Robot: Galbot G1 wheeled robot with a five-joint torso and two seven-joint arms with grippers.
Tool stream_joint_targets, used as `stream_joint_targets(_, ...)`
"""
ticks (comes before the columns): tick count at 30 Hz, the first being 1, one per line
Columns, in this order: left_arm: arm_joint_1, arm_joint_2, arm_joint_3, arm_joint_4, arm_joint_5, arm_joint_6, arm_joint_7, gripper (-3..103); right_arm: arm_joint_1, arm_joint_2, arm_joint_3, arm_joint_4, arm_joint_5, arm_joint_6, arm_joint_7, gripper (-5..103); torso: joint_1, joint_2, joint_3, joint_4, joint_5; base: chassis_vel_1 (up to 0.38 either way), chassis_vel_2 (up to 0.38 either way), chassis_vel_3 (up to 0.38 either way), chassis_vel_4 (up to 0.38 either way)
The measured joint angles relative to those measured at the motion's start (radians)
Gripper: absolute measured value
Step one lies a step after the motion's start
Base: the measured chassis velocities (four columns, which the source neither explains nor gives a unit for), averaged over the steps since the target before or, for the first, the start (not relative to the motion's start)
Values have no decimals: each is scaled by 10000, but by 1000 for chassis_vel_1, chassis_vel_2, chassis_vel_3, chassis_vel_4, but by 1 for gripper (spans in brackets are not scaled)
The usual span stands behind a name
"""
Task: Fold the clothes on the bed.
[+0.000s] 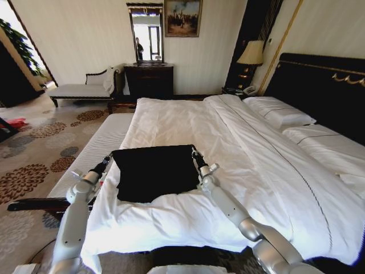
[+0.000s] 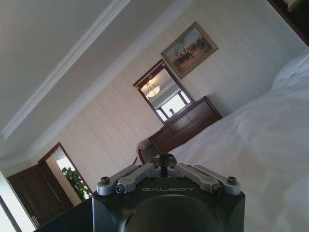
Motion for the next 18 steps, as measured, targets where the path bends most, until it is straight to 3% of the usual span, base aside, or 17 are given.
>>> stream_joint_targets(3, 727, 561, 336, -420, 30, -31, 94, 0, -975, -981, 25, 1529, -221, -307, 793, 1, -4, 1, -1, -3, -3, 0, 0, 0, 0)
stream_joint_targets(7, 1390, 910, 422, -887, 37, -14, 200, 0, -2043, -1650, 185, 2709, -296, -523, 1416, 1, -3, 1, -1, -9, 0, 0, 0, 0, 0)
stream_joint_targets(18, 3779, 1276, -175, -2387, 469, 505, 206, 0, -3873, -2453, 465, 4410, -912, -598, 2014, 1, -4, 1, -1, -1, -3, 0, 0, 0, 0)
